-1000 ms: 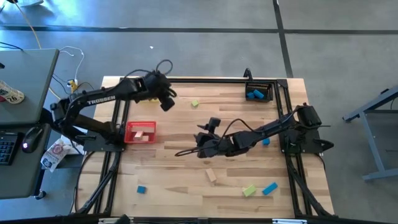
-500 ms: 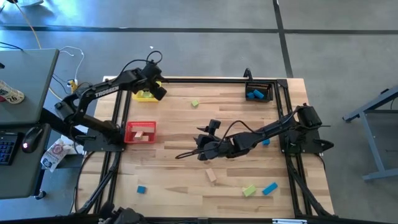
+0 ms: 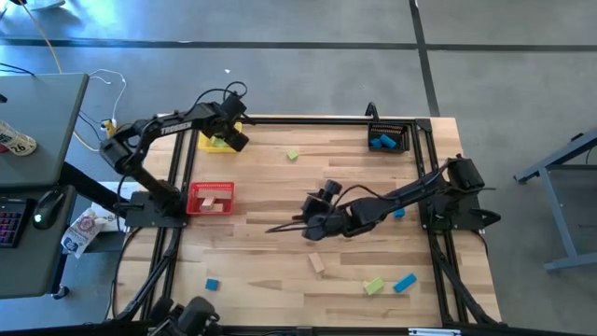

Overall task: Sort & place blocks by color
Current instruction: Put the green block into the yellow bin, then put the blue block into the black bin

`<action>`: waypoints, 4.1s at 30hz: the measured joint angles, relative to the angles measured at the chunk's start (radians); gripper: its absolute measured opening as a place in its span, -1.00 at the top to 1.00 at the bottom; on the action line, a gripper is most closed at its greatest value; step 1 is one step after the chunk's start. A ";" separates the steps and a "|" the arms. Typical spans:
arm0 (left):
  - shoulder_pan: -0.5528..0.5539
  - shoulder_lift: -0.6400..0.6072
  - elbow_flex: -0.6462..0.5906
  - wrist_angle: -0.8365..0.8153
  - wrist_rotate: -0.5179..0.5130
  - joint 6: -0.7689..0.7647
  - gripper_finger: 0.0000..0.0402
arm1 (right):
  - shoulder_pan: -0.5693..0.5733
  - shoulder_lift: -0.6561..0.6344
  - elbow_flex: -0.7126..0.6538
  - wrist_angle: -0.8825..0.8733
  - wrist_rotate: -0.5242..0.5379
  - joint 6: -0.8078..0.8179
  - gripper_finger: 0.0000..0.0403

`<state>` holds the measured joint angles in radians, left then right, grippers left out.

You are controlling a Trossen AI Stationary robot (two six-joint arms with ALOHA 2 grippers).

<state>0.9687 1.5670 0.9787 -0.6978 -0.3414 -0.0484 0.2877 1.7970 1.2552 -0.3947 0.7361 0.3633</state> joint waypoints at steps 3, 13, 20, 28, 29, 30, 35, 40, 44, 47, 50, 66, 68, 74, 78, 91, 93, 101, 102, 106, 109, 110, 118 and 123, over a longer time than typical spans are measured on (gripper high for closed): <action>0.007 0.011 0.000 -0.005 0.000 -0.001 0.23 | -0.008 -0.025 0.000 -0.110 -0.039 0.119 -0.05; 0.014 0.010 0.010 -0.047 -0.004 0.031 0.01 | -0.015 -0.085 0.000 -0.457 -0.099 0.372 -0.05; 0.013 0.009 0.117 -0.222 -0.003 -0.001 -0.11 | -0.029 -0.130 0.000 -0.745 -0.155 0.574 -0.05; -0.004 -0.039 0.151 -0.258 0.103 0.018 -0.09 | -0.041 -0.141 0.000 -0.968 -0.237 0.626 -0.05; -0.010 -0.051 0.151 -0.258 0.110 0.027 -0.09 | -0.044 -0.141 0.000 -0.988 -0.253 0.625 -0.05; -0.020 -0.065 0.151 -0.258 0.114 0.033 -0.09 | -0.048 -0.141 0.000 -1.013 -0.267 0.623 -0.05; -0.084 -0.139 0.151 -0.265 0.144 0.023 -0.10 | -0.066 -0.141 0.000 -1.104 -0.361 0.543 -0.05; -0.185 -0.214 0.151 -0.266 0.199 0.000 -0.09 | -0.086 -0.141 -0.011 -1.112 -0.441 0.388 -0.05; -0.277 -0.262 0.151 -0.267 0.233 0.000 -0.09 | -0.107 -0.141 -0.059 -1.104 -0.515 0.265 -0.05; -0.345 -0.293 0.151 -0.267 0.237 -0.001 -0.10 | -0.120 -0.141 -0.106 -1.099 -0.559 0.201 -0.05; -0.397 -0.315 0.151 -0.267 0.237 -0.003 -0.10 | -0.120 -0.141 -0.145 -1.100 -0.579 0.136 -0.05; -0.468 -0.325 0.151 -0.271 0.229 -0.038 -0.10 | -0.119 -0.140 -0.305 -1.014 -0.649 -0.241 -0.05; -0.468 -0.325 0.151 -0.271 0.229 -0.034 -0.10 | -0.119 -0.140 -0.321 -0.999 -0.642 -0.244 -0.05; -0.468 -0.325 0.150 -0.270 0.225 -0.027 -0.10 | -0.119 -0.140 -0.340 -0.981 -0.668 -0.260 -0.05; -0.468 -0.324 0.151 -0.270 0.225 -0.027 -0.10 | -0.119 -0.140 -0.341 -0.916 -0.684 -0.259 -0.05; -0.468 -0.324 0.150 -0.270 0.224 -0.027 -0.10 | -0.191 -0.140 -0.354 -0.876 -0.696 -0.233 -0.05; -0.468 -0.324 0.150 -0.270 0.224 -0.027 -0.10 | -0.202 -0.140 -0.373 -0.873 -0.720 -0.233 -0.05; -0.468 -0.324 0.150 -0.270 0.222 -0.027 -0.10 | -0.210 -0.140 -0.446 -0.810 -0.720 -0.225 -0.05; -0.468 -0.324 0.150 -0.270 0.222 -0.027 -0.10 | -0.210 -0.140 -0.455 -0.791 -0.724 -0.225 -0.05; -0.468 -0.324 0.150 -0.269 0.222 -0.027 -0.10 | -0.210 -0.140 -0.487 -0.738 -0.720 -0.205 -0.05; -0.468 -0.324 0.150 -0.269 0.222 -0.027 -0.10 | -0.210 -0.140 -0.500 -0.743 -0.716 -0.153 0.02; -0.468 -0.324 0.150 -0.269 0.222 -0.027 -0.10 | -0.210 -0.140 -0.502 -0.745 -0.715 -0.135 0.08; -0.468 -0.324 0.150 -0.269 0.222 -0.026 -0.10 | -0.210 -0.140 -0.503 -0.745 -0.714 -0.104 0.48; -0.468 -0.324 0.150 -0.269 0.222 -0.026 -0.10 | -0.209 -0.149 -0.501 -0.743 -0.699 -0.068 0.48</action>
<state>0.5011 1.2434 1.1290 -0.9668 -0.1192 -0.0747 0.0784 1.6479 0.7544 -1.1378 0.0373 0.2957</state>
